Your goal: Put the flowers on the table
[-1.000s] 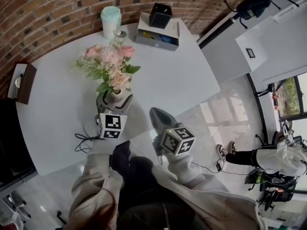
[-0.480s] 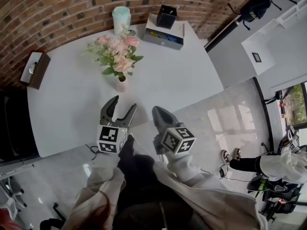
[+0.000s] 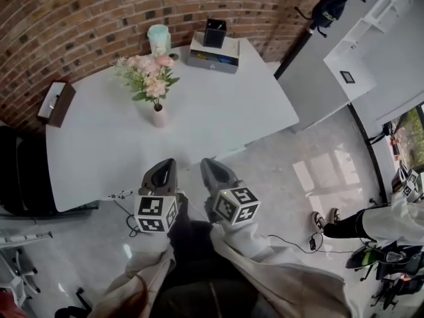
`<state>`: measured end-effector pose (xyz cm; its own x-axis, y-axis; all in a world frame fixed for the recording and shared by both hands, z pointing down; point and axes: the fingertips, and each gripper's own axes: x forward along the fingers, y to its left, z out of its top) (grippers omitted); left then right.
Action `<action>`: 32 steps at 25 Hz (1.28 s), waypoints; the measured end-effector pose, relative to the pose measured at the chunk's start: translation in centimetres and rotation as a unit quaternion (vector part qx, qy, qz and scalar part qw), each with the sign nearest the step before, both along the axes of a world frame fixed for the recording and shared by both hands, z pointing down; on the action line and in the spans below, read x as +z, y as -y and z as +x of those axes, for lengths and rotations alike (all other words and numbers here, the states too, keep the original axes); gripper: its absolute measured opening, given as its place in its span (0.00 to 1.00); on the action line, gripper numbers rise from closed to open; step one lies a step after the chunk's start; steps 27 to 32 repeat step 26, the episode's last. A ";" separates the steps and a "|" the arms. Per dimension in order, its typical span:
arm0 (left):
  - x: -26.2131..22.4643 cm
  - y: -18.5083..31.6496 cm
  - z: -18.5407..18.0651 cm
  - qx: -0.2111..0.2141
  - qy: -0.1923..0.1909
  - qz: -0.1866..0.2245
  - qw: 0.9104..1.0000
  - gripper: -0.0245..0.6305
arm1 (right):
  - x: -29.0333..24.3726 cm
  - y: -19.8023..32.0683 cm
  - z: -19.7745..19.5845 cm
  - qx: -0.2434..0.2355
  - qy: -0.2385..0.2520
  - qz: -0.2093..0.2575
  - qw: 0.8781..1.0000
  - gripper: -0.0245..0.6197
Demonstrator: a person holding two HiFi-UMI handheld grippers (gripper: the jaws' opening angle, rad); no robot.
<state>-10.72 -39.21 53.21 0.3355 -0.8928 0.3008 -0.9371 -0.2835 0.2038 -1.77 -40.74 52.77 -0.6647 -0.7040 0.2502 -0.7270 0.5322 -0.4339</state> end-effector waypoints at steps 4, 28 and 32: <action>-0.5 -2.4 1.9 0.014 0.011 0.009 1.000 0.04 | -0.2 -2.5 1.2 -0.006 -0.007 0.013 1.000 0.04; -0.5 -6.8 4.9 0.037 -0.002 0.013 0.999 0.04 | -2.5 -7.8 3.3 -0.022 0.006 0.035 0.999 0.04; -0.5 -6.8 4.9 0.037 -0.002 0.013 0.999 0.04 | -2.5 -7.8 3.3 -0.022 0.006 0.035 0.999 0.04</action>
